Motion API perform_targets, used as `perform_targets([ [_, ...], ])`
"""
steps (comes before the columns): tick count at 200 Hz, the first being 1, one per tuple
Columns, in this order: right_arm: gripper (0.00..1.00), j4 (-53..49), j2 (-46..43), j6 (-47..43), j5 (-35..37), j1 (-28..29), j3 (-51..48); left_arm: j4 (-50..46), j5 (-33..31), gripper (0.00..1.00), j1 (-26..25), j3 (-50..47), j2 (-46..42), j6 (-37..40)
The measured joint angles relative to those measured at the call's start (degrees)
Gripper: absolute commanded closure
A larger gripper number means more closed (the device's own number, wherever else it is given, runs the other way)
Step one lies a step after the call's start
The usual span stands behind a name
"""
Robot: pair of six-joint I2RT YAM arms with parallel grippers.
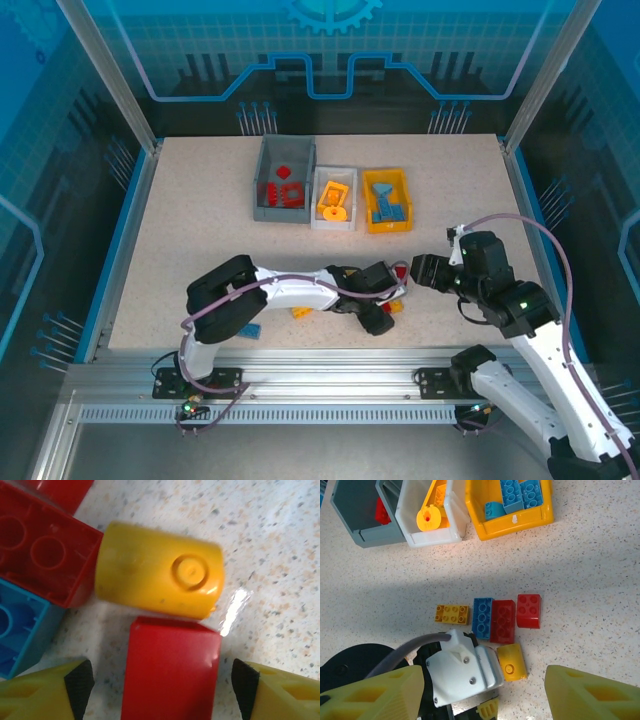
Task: Sort the legos into containers by color
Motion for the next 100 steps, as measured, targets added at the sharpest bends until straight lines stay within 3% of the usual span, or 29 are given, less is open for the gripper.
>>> perform_targets([
  [20,0.35,-0.31,-0.48,0.24,0.31,0.0,0.02,-0.28,-1.4,0.45,-0.22,2.05,1.73,0.9],
  [45,0.36,-1.29,-1.03,0.59,0.57,0.0,0.72,0.04,-2.32,0.7,-0.15,2.8,2.34,1.57],
  [67,0.36,-1.97,-1.6,0.61,1.01,0.0,1.81,0.59,-2.1,0.78,-0.37,2.91,2.38,2.21],
  [100,0.37,-2.47,-1.86,0.59,1.11,0.0,2.82,1.36,-2.19,0.79,-0.68,1.86,1.64,1.9],
])
